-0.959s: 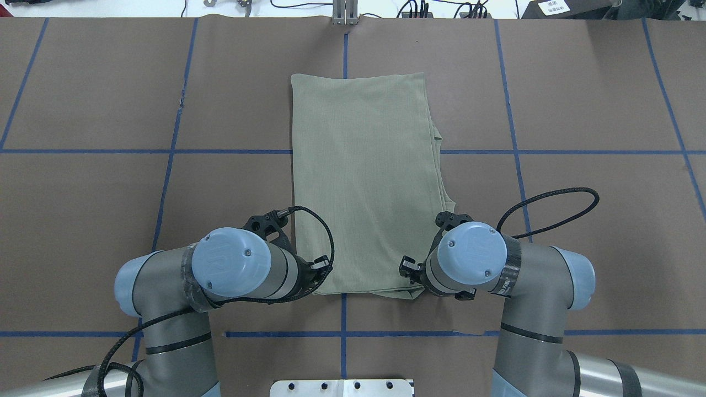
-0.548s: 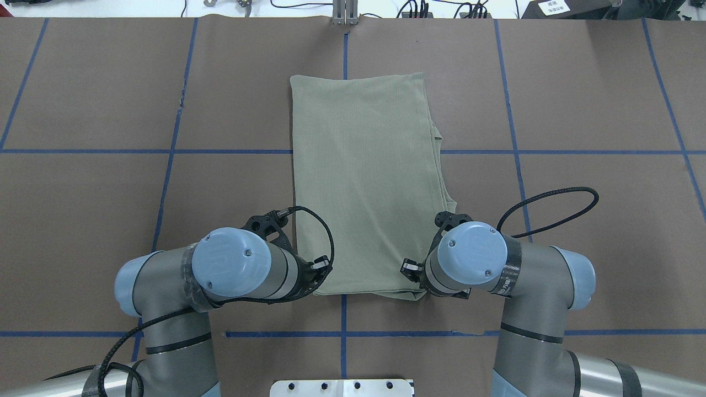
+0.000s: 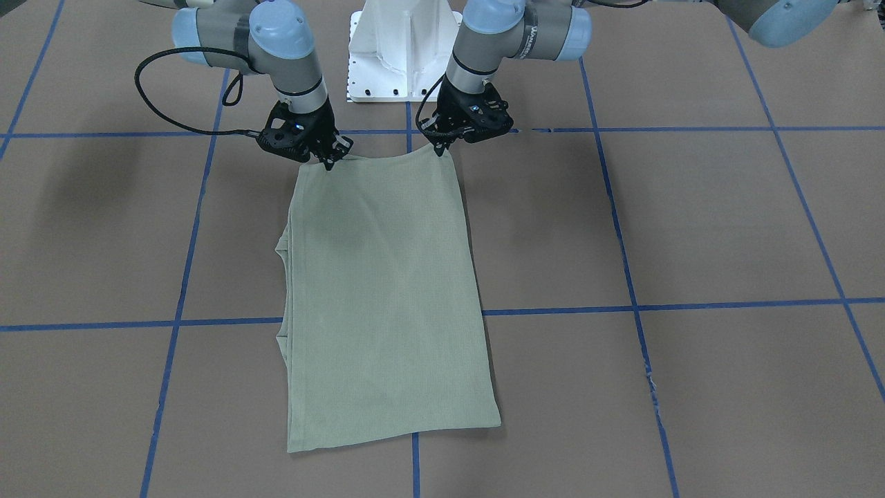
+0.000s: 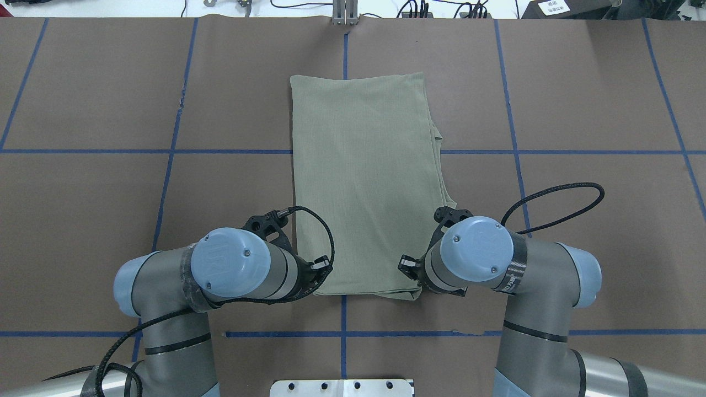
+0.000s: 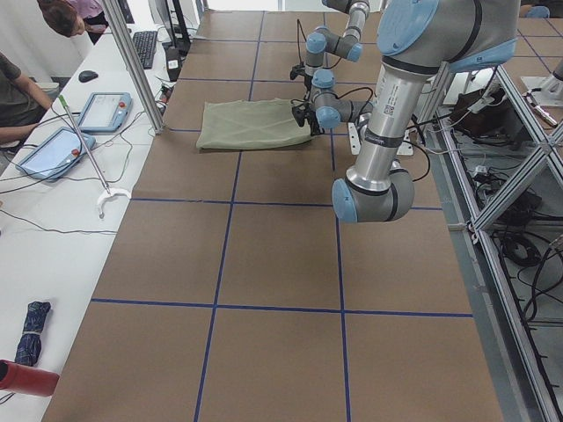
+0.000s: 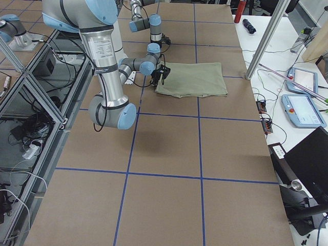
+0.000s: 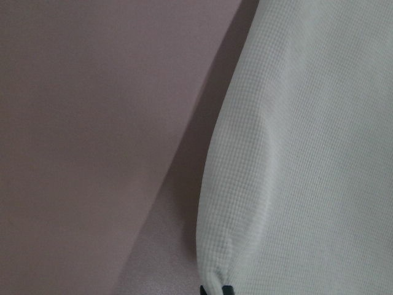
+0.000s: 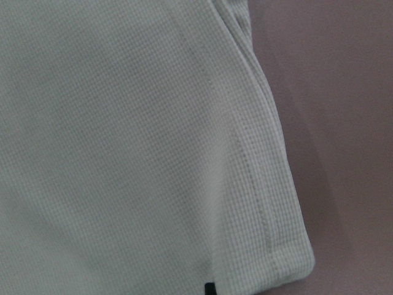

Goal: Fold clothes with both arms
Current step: 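Grasp the near corners of the shirt with both grippers, then lift the near end with both grippers and fold it away from the robot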

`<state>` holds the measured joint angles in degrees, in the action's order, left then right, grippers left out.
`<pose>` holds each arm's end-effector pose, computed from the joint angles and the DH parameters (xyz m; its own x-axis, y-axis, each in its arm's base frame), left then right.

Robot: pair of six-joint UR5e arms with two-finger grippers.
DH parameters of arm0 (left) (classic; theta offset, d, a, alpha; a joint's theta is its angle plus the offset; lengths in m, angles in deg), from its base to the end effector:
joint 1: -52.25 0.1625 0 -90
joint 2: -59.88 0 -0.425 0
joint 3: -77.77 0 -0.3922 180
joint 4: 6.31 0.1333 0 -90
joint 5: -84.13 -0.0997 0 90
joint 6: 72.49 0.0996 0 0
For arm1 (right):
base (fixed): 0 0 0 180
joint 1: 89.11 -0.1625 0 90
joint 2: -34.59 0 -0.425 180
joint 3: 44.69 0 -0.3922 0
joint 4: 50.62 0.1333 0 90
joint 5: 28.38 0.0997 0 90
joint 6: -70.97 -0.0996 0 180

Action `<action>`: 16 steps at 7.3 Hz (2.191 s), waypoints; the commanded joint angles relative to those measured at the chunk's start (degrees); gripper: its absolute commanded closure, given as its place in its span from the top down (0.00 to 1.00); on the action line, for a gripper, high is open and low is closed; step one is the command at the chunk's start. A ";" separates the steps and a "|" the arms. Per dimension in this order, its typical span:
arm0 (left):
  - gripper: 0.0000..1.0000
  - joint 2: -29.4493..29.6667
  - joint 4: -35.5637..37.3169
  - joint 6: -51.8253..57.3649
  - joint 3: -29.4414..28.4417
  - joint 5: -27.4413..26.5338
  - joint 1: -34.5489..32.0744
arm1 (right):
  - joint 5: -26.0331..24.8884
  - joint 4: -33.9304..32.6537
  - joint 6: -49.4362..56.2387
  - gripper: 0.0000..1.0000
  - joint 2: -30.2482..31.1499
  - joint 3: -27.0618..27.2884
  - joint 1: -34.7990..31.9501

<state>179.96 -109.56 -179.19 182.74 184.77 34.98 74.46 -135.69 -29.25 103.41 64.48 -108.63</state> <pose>0.5634 -0.2955 0.2193 0.4399 -0.4325 -0.7870 0.2800 0.8988 -0.3374 -0.5205 -0.3025 0.3023 0.6213 0.4038 0.6715 -0.2918 0.9146 -0.2800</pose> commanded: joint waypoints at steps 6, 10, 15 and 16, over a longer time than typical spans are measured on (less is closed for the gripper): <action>0.00 -5.82 8.95 0.00 17.90 0.44 7.43 | 15.65 -0.54 0.02 0.00 2.46 9.93 -0.95; 0.00 -2.58 8.16 7.09 13.79 0.70 -2.65 | 10.92 -0.01 3.09 0.00 -4.72 3.54 -10.61; 0.00 4.36 -1.66 11.60 -3.67 3.25 -15.67 | 8.61 9.62 6.26 0.00 -12.83 -14.73 -18.43; 0.00 5.77 -4.47 11.69 -7.90 3.25 -16.99 | 8.70 9.74 6.26 0.00 -14.58 -17.64 -19.49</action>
<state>183.75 -110.70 -167.82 180.30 187.76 19.96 83.17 -127.62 -23.03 90.83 51.15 -126.69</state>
